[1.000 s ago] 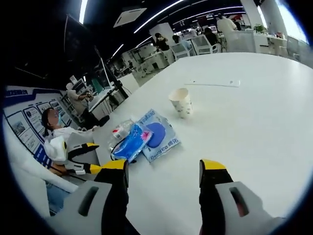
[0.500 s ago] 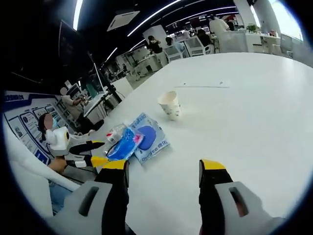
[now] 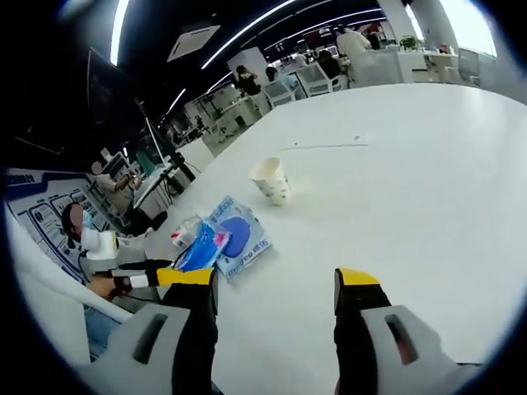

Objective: Arrange the tabletop items into an orderly group along one side of the table until the central work area is clear of visible clutter.

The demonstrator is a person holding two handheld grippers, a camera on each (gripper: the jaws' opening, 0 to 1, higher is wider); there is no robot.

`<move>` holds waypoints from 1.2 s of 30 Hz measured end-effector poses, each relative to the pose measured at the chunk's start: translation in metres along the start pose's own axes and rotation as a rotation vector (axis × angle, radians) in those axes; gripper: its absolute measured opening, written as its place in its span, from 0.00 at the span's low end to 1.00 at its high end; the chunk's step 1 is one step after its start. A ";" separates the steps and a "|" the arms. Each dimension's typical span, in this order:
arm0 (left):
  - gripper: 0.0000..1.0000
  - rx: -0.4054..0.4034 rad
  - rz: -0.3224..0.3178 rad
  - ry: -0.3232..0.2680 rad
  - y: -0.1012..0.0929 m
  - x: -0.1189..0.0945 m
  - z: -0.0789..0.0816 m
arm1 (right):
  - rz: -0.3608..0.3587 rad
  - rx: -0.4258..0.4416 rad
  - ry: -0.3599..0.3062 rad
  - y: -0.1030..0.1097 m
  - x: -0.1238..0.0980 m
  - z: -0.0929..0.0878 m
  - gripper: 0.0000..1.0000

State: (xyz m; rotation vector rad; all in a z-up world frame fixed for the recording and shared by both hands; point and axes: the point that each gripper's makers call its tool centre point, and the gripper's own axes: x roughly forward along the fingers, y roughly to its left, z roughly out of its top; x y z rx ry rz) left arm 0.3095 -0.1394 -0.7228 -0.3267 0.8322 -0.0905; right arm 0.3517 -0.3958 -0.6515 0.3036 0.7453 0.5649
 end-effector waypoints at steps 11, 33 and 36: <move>0.53 -0.279 -0.002 -0.009 0.009 0.012 0.005 | 0.032 -0.014 0.031 0.008 0.007 -0.007 0.55; 0.03 -0.174 0.028 0.059 0.017 0.031 0.001 | -0.006 0.025 0.022 -0.007 0.003 -0.012 0.52; 0.00 -0.183 0.023 0.050 0.019 0.029 0.002 | -0.002 0.027 0.026 -0.004 0.003 -0.013 0.52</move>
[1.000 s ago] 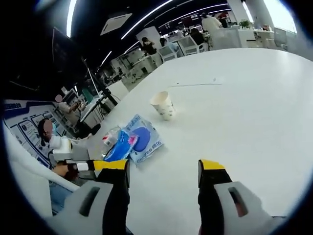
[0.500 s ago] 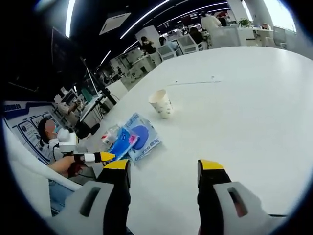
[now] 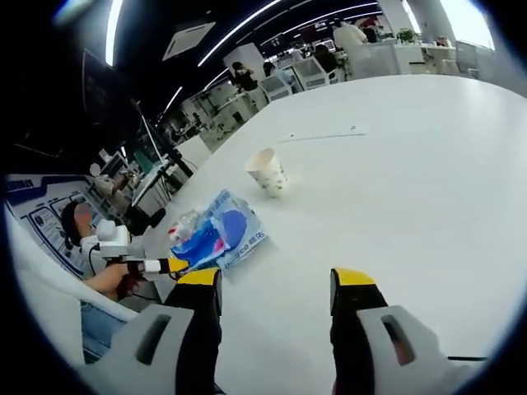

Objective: Arrange the tabletop items into an orderly group along one side of the table until the central work area is clear of visible clutter.

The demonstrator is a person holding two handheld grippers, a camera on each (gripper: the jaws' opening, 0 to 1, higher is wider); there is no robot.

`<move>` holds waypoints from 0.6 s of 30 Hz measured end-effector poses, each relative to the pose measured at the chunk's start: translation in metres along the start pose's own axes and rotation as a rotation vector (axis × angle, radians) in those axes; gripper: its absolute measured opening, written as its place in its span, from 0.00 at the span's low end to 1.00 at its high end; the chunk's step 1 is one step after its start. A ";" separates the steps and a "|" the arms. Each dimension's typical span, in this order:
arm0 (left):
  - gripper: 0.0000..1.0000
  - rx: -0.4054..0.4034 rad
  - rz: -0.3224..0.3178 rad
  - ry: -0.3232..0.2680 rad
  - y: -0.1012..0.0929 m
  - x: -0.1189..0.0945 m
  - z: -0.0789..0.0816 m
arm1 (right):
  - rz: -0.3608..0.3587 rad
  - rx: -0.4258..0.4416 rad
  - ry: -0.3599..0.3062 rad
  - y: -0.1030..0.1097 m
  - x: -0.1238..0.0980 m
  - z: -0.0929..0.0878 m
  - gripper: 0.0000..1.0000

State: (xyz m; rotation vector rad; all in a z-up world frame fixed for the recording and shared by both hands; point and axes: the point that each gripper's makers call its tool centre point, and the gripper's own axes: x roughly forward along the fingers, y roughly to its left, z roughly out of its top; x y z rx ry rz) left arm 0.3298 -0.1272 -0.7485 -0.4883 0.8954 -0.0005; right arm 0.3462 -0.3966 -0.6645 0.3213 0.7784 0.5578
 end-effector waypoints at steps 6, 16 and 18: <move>0.00 -0.043 -0.058 -0.029 -0.009 -0.004 0.006 | 0.013 0.001 0.004 0.004 0.003 -0.001 0.51; 0.00 -0.023 -0.163 -0.055 -0.032 -0.015 0.011 | 0.058 -0.022 0.041 0.022 0.019 -0.007 0.49; 0.00 -0.021 -0.178 -0.058 -0.036 -0.018 0.012 | 0.076 -0.031 0.053 0.028 0.023 -0.009 0.49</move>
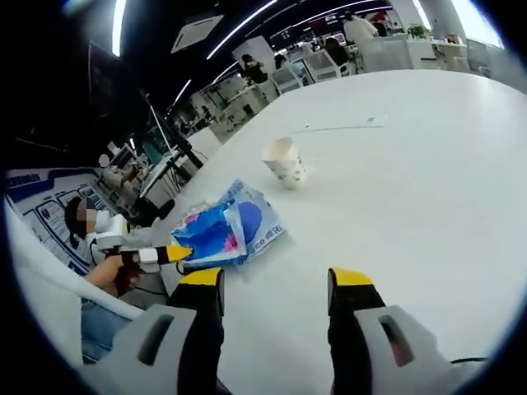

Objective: Arrange the tabletop items into an orderly group along one side of the table until the central work area is clear of visible clutter.

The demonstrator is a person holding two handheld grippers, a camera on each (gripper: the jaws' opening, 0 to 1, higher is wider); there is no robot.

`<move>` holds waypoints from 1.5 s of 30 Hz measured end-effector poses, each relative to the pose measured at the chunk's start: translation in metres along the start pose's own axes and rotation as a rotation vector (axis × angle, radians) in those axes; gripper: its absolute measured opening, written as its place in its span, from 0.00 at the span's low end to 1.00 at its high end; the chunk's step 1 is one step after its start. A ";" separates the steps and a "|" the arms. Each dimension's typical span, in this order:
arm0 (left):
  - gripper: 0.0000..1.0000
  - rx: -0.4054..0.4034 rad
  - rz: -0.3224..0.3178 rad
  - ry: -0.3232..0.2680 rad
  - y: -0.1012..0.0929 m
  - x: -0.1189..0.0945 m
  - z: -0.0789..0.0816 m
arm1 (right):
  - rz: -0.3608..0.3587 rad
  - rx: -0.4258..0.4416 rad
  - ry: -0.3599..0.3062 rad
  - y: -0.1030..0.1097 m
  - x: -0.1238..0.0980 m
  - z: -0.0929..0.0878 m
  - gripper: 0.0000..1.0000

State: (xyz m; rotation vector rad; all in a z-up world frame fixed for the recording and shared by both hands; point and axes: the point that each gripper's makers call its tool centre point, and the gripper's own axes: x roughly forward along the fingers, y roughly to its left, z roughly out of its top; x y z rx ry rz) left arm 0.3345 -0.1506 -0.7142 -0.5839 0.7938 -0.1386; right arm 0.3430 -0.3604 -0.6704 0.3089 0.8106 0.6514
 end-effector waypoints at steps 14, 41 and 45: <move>0.00 0.048 -0.169 0.042 -0.048 0.001 0.005 | 0.087 -0.061 0.014 0.027 0.032 0.013 0.39; 0.00 0.189 -0.308 0.156 -0.099 0.017 -0.006 | 0.014 0.069 -0.076 -0.001 0.018 0.017 0.00; 0.00 0.201 -0.312 0.165 -0.101 0.018 -0.006 | 0.025 0.114 -0.086 -0.003 0.014 0.016 0.00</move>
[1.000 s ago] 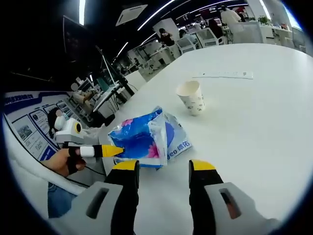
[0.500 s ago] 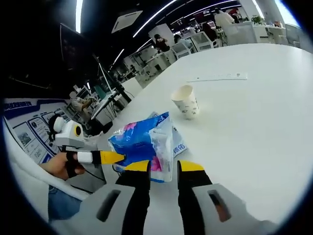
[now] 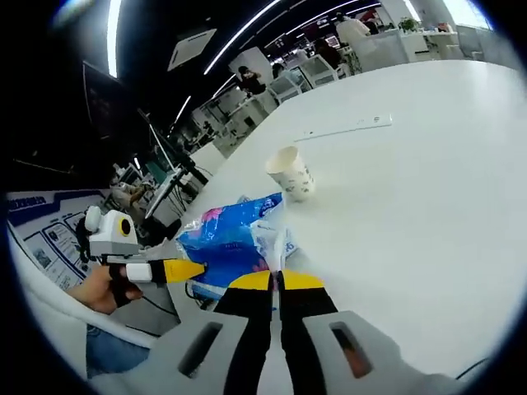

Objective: Arrange the tabletop items into an orderly group along one side of the table until the central work area is clear of visible clutter.

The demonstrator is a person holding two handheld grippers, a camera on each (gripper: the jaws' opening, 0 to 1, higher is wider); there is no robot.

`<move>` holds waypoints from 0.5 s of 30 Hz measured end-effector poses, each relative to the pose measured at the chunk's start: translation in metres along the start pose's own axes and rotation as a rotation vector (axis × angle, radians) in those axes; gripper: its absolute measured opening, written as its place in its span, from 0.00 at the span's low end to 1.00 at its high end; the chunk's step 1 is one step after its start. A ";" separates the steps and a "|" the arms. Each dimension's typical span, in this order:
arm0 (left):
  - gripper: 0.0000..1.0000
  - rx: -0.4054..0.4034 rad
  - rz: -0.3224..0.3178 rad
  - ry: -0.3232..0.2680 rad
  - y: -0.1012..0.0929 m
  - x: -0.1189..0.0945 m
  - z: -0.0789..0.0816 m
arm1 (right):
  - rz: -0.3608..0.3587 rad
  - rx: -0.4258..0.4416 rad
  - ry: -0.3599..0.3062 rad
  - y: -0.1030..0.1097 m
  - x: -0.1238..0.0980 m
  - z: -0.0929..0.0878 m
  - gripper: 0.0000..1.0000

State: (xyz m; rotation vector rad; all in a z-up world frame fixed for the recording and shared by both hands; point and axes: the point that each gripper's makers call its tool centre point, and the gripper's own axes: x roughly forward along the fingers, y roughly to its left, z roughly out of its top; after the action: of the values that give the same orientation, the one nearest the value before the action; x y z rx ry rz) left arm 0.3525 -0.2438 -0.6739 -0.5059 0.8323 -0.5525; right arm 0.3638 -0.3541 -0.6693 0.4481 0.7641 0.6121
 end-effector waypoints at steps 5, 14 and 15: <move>0.00 0.026 -0.002 0.017 -0.004 0.004 0.000 | -0.002 0.024 -0.004 -0.003 -0.003 -0.001 0.00; 0.00 0.115 -0.012 0.063 -0.016 0.019 0.007 | -0.030 0.074 -0.030 -0.017 -0.013 0.000 0.00; 0.00 0.125 -0.015 0.069 -0.018 0.021 0.008 | -0.035 0.078 -0.035 -0.019 -0.015 0.001 0.00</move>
State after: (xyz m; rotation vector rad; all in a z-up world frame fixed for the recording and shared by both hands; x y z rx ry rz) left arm 0.3660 -0.2687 -0.6700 -0.3809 0.8542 -0.6340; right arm 0.3624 -0.3778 -0.6720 0.5152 0.7628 0.5423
